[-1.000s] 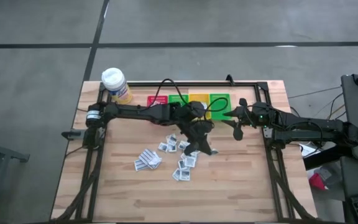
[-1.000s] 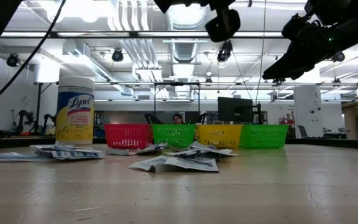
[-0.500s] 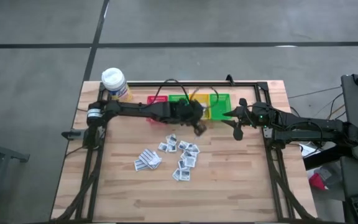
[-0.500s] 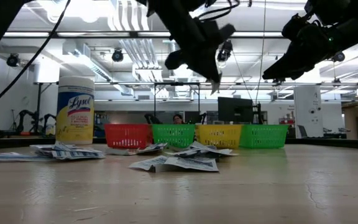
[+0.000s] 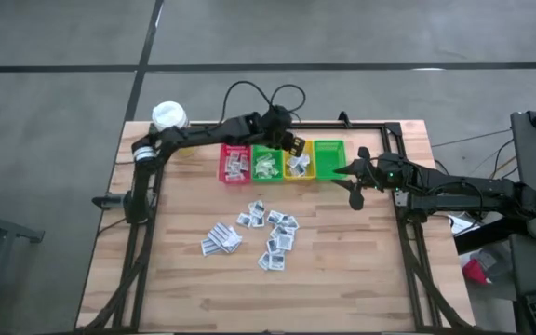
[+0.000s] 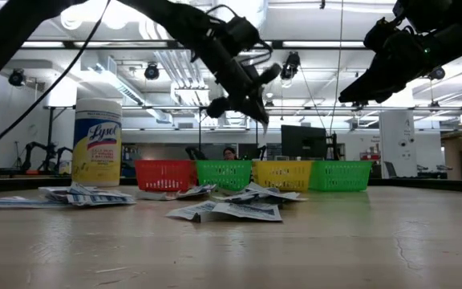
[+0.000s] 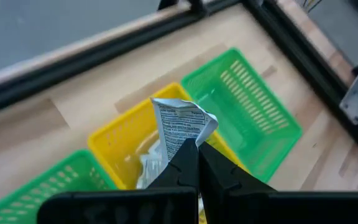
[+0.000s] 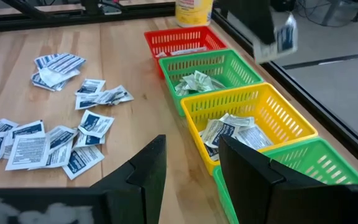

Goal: Pick & Place First Aid Supplies
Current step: Put the alcohol pad into the yellow bin

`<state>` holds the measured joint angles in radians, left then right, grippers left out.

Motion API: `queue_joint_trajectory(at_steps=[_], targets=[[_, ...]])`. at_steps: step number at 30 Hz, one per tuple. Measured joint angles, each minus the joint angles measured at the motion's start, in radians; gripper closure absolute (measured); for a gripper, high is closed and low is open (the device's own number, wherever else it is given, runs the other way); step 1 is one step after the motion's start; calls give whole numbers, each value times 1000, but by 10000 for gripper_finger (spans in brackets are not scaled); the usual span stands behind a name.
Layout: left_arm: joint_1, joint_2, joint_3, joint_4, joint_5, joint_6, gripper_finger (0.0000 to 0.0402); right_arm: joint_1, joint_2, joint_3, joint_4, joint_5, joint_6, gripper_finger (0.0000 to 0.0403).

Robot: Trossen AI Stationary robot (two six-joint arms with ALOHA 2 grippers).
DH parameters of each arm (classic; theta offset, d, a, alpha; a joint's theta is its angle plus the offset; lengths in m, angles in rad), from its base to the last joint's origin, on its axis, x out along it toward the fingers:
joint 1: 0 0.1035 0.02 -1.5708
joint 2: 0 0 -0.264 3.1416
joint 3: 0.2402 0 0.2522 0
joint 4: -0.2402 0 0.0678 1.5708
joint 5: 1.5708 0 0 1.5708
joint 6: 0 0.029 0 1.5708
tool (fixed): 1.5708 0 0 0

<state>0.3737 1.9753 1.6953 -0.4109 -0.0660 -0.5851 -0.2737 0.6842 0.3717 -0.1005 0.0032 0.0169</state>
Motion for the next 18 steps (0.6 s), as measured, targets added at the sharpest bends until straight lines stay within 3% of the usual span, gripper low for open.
queue_joint_trajectory(at_steps=[8,18], targets=[[-22,88,59,-22,6,-3,401,0,0,0,0,0,6,257],[-55,245,235,-203,4,49,402,0,0,0,0,0,10,257]])
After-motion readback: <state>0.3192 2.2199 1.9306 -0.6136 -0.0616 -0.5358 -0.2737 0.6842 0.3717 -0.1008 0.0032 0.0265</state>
